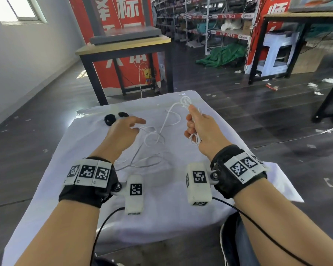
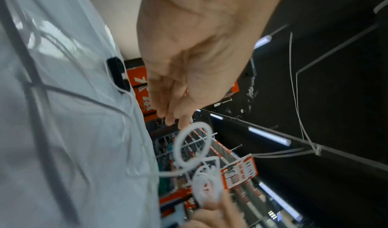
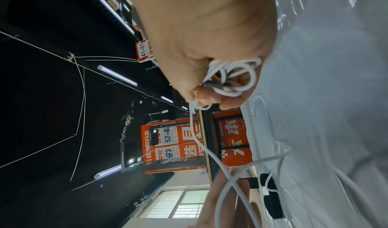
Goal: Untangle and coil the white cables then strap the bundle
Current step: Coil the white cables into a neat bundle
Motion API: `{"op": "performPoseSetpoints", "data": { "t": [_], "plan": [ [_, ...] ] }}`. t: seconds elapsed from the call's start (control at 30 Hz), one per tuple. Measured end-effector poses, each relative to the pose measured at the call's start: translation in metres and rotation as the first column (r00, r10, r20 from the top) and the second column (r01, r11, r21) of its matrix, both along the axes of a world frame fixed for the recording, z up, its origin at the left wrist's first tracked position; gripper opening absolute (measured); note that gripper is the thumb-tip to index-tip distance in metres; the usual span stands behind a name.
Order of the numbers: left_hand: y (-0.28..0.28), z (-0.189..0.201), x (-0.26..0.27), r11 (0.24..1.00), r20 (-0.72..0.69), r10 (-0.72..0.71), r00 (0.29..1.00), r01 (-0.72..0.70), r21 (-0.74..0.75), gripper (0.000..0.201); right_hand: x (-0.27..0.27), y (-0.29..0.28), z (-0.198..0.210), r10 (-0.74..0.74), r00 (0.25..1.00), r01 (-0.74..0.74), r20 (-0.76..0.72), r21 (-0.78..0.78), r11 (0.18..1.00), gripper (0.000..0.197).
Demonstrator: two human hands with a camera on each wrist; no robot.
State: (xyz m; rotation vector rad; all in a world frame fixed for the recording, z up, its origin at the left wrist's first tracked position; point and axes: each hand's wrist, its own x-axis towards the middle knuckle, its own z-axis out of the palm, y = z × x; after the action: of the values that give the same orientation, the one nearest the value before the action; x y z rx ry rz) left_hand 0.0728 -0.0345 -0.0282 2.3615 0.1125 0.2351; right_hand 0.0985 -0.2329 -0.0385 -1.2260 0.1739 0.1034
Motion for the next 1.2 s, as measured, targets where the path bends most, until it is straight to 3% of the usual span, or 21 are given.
{"op": "performPoseSetpoints", "data": {
  "t": [0.07, 0.13, 0.2, 0.47, 0.63, 0.77, 0.9, 1.0, 1.1, 1.2],
  "plan": [
    [-0.006, 0.006, 0.0, 0.973, 0.002, -0.078, 0.997, 0.077, -0.217, 0.031, -0.001, 0.001, 0.0, 0.018, 1.0, -0.018, 0.008, -0.023, 1.0, 0.036],
    [-0.014, 0.01, -0.004, 0.888, -0.065, -0.167, 0.984, 0.121, -0.443, 0.026, -0.002, 0.002, 0.001, 0.025, 1.0, -0.024, 0.009, -0.027, 0.999, 0.036],
    [-0.021, 0.012, -0.007, 0.831, -0.143, -0.241, 0.96, 0.128, -0.541, 0.025, -0.002, 0.001, 0.0, 0.027, 1.0, -0.026, 0.011, -0.03, 0.999, 0.036],
    [-0.031, 0.013, -0.016, 0.863, -0.36, -0.307, 0.881, 0.098, -0.495, 0.03, 0.003, -0.004, -0.002, -0.074, 0.997, 0.075, 0.029, -0.025, 0.997, 0.036],
    [-0.031, 0.019, -0.023, 0.846, -0.453, -0.388, 0.803, 0.115, -0.52, 0.058, 0.004, -0.007, -0.001, -0.111, 0.994, 0.111, 0.024, -0.027, 0.993, 0.036],
    [-0.03, 0.02, -0.02, 0.767, -0.41, -0.406, 0.817, 0.06, -0.639, 0.048, 0.003, -0.007, -0.002, -0.107, 0.994, 0.108, 0.029, -0.035, 0.994, 0.037],
    [-0.027, 0.017, -0.014, 0.704, -0.313, -0.309, 0.898, -0.005, -0.71, 0.031, 0.002, -0.008, -0.001, -0.109, 0.994, 0.11, 0.029, -0.038, 0.993, 0.036],
    [-0.022, 0.013, -0.008, 0.776, -0.19, -0.14, 0.972, -0.012, -0.631, 0.017, 0.001, -0.007, 0.0, -0.101, 0.994, 0.102, 0.028, -0.033, 0.994, 0.036],
    [-0.014, 0.008, -0.003, 0.863, -0.014, -0.008, 1.0, 0.0, -0.505, 0.021, 0.001, -0.006, 0.0, -0.082, 0.996, 0.082, 0.02, -0.024, 0.996, 0.035],
    [-0.007, 0.01, -0.004, 0.845, 0.129, 0.047, 0.991, 0.029, -0.535, 0.028, 0.0, -0.006, 0.0, -0.053, 0.998, 0.054, 0.013, -0.046, 0.997, 0.035]
  ]
}}
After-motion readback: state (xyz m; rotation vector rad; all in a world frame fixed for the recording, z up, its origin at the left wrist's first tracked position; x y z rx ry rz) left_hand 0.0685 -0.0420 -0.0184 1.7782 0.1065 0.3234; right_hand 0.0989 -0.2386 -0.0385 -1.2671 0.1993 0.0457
